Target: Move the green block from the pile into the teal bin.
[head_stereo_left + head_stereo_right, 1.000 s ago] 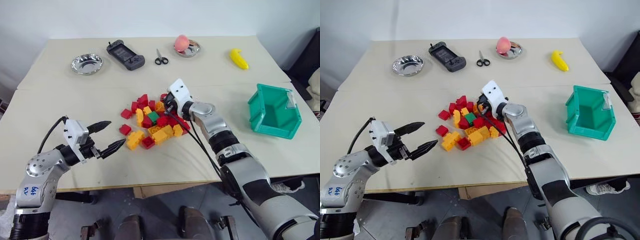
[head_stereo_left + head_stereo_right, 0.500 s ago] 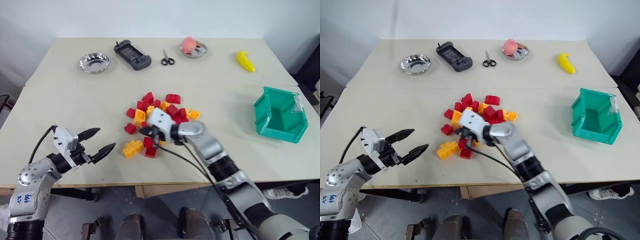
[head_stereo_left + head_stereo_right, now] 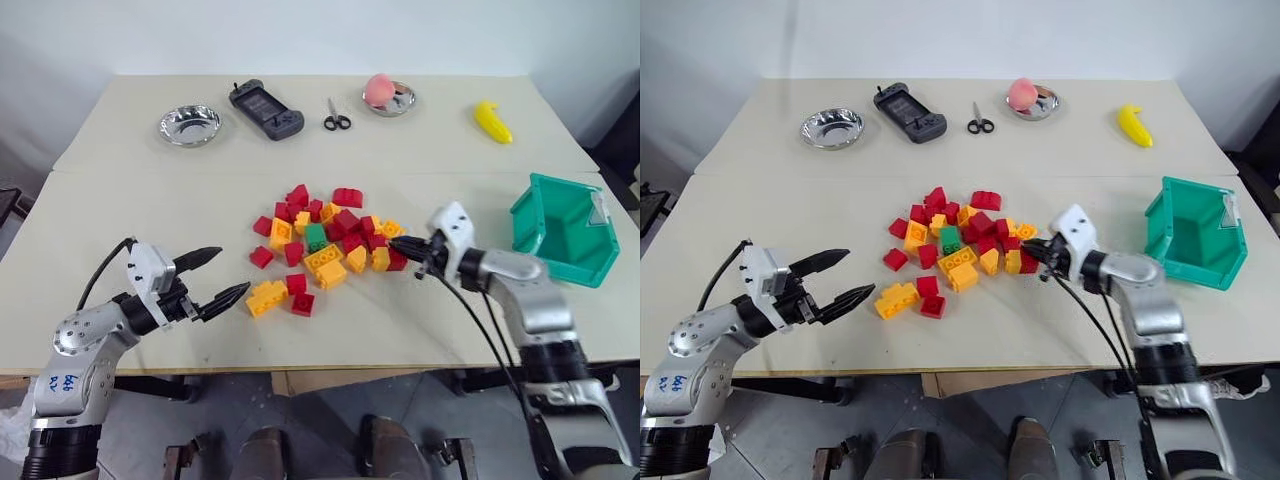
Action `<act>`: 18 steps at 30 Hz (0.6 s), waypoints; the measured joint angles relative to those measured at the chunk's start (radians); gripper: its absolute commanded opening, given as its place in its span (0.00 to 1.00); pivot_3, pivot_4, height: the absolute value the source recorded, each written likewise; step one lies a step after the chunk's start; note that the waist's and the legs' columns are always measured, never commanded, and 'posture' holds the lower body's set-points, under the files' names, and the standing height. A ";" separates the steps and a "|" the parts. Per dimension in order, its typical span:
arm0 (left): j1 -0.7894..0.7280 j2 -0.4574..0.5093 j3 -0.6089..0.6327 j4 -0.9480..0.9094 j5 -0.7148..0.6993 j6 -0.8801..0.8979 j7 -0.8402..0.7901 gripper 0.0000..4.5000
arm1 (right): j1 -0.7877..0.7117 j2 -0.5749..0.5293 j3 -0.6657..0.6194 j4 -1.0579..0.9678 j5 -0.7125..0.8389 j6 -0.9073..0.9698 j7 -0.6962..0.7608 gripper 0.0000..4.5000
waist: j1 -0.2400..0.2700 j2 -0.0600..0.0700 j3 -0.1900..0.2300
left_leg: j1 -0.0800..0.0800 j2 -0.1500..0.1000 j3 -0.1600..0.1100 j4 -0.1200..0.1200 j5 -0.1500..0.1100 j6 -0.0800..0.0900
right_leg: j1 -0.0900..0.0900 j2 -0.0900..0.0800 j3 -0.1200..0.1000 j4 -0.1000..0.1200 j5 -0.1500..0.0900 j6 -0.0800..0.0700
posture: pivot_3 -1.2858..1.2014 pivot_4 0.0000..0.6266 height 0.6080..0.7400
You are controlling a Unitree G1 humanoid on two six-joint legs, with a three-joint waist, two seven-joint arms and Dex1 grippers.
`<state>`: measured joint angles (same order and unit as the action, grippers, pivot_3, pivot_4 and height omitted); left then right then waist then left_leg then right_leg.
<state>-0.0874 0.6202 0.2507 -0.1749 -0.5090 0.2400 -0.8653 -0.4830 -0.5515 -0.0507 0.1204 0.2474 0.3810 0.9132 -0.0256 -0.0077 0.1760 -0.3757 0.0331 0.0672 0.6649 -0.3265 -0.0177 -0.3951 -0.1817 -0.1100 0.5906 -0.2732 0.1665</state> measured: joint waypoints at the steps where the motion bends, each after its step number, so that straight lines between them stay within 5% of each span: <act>1: -0.008 0.014 -0.015 0.007 0.002 -0.001 -0.023 1.00 | 0.034 -0.025 -0.037 -0.020 0.035 -0.003 0.027 0.36 | 0.001 0.000 0.000 | 0.000 0.000 0.000 0.000 0.000 0.000 | 0.000 0.000 0.000 0.000 0.000 0.000 | 0.52 0.24 1.00; 5: -0.021 0.034 -0.023 0.070 0.008 -0.035 -0.082 1.00 | 0.193 -0.163 -0.147 -0.046 0.079 -0.079 0.127 0.65 | 0.021 0.000 0.000 | 0.000 0.000 0.001 0.000 0.000 0.000 | 0.000 0.000 0.000 -0.001 0.000 0.000 | 0.52 0.24 1.00; 9: -0.032 0.033 -0.035 0.082 0.012 -0.072 -0.121 1.00 | 0.197 -0.180 -0.141 -0.095 0.110 -0.054 0.158 0.96 | 0.005 0.000 0.000 | 0.002 0.001 0.002 0.001 0.000 0.000 | 0.000 0.000 0.001 0.001 0.000 0.000 | 0.52 0.24 1.00; 18: -0.015 0.019 -0.051 0.077 0.035 -0.109 -0.117 1.00 | -0.037 -0.056 0.087 -0.237 0.134 0.170 0.087 0.99 | 0.000 0.000 0.001 | 0.001 0.001 0.001 0.001 0.000 0.000 | 0.000 0.000 0.001 0.000 0.000 0.000 | 0.52 0.24 1.00</act>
<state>-0.1024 0.6395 0.1993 -0.0983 -0.4741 0.1315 -0.9827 -0.5203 -0.6071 0.0361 -0.1164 0.3814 0.5511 1.0006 -0.0258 -0.0072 0.1766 -0.3746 0.0338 0.0683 0.6658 -0.3267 -0.0176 -0.3949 -0.1816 -0.1094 0.5909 -0.2731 0.1666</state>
